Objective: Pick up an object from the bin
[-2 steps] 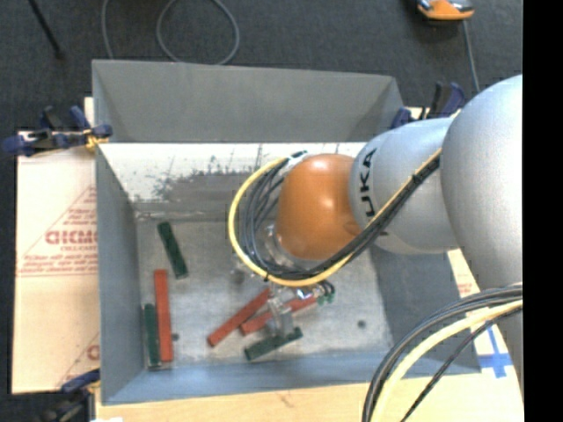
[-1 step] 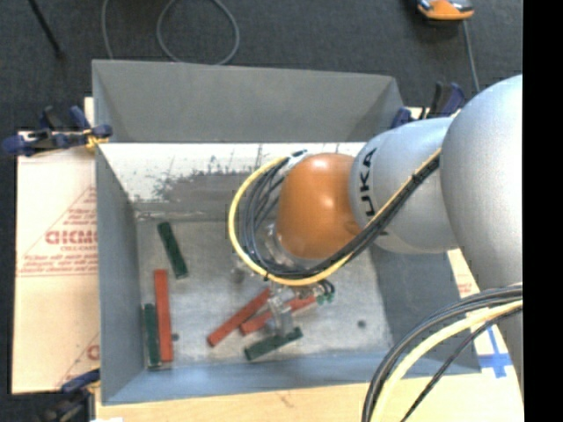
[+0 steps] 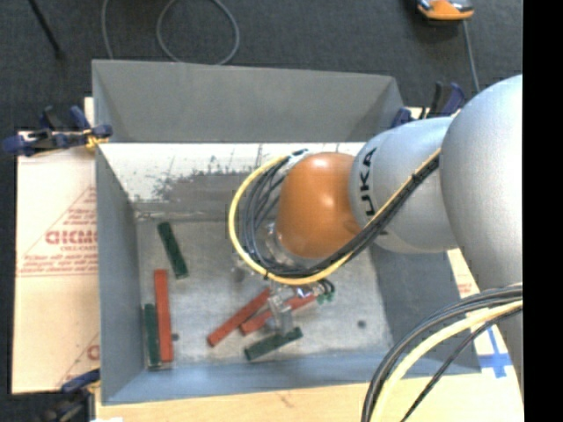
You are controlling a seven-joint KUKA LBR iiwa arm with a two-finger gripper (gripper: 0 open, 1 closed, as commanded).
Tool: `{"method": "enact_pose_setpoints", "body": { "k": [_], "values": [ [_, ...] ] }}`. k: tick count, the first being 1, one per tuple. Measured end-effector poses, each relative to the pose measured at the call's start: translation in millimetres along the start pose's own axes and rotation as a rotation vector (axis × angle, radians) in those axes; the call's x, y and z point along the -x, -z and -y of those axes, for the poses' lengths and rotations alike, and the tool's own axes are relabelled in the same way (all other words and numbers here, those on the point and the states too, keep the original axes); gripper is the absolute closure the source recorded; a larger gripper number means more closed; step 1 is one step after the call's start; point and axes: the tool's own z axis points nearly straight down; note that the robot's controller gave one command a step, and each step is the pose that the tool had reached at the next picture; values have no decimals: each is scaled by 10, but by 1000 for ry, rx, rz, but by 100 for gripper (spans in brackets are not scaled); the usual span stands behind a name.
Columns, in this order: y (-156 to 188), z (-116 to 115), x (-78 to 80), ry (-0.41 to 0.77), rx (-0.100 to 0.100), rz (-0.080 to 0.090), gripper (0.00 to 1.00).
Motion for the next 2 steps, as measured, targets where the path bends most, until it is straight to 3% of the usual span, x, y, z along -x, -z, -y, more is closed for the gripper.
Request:
{"method": "enact_pose_setpoints", "body": {
  "k": [1,2],
  "values": [
    [23,5,13,-2,-1,3,100],
    [327,20,30,-8,-3,2,100]
  ]
}}
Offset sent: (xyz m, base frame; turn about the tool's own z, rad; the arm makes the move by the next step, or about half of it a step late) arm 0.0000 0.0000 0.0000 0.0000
